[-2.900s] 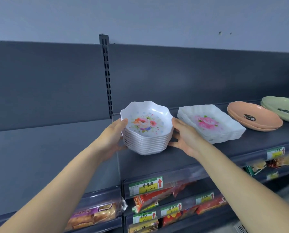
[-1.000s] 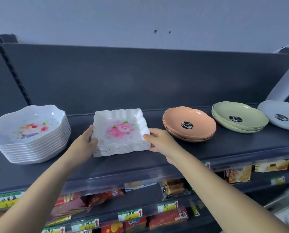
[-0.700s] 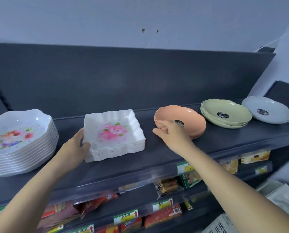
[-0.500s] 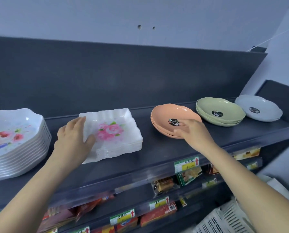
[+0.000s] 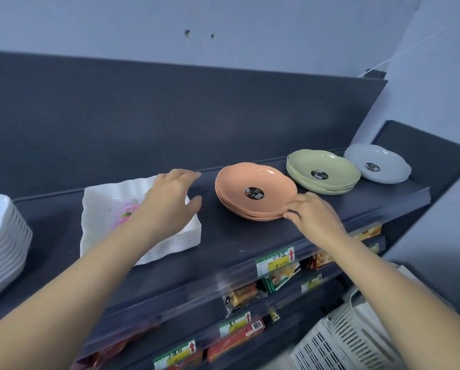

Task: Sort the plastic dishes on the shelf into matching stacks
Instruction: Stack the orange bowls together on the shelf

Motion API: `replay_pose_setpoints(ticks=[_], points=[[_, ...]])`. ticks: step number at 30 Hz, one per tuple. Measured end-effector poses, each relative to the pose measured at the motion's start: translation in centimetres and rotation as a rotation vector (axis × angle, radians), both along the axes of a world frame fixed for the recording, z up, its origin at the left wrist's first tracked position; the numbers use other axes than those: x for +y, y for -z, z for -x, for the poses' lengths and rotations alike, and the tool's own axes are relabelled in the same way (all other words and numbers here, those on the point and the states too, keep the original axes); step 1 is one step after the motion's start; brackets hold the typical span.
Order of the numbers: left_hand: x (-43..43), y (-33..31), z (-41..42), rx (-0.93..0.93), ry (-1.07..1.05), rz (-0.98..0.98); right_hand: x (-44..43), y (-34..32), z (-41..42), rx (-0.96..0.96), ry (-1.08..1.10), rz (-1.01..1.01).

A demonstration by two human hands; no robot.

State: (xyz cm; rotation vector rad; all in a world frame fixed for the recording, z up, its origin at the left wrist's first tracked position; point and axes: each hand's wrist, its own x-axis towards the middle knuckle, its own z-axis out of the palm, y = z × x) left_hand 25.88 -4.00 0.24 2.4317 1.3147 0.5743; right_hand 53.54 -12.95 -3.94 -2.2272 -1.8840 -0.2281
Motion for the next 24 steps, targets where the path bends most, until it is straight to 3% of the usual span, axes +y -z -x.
replay_pose_setpoints(ticks=[7, 13, 18, 24], points=[[2.6, 0.7, -6.4, -0.007, -0.054, 0.149, 0.0, -0.3, -2.7, 0.103, -0.105, 0.009], [4.8, 2.7, -10.2, -0.207, -0.299, 0.433, 2.5, -1.9, -7.0, 0.6, 0.049, -0.121], [5.1, 3.3, -10.9, -0.215, -0.369, 0.456, 6.1, -0.7, -9.0, 0.721, 0.12, 0.058], [5.2, 3.0, -11.5, -0.159, -0.404, 0.443, 7.5, 0.1, -8.9, 0.734, 0.106, 0.032]])
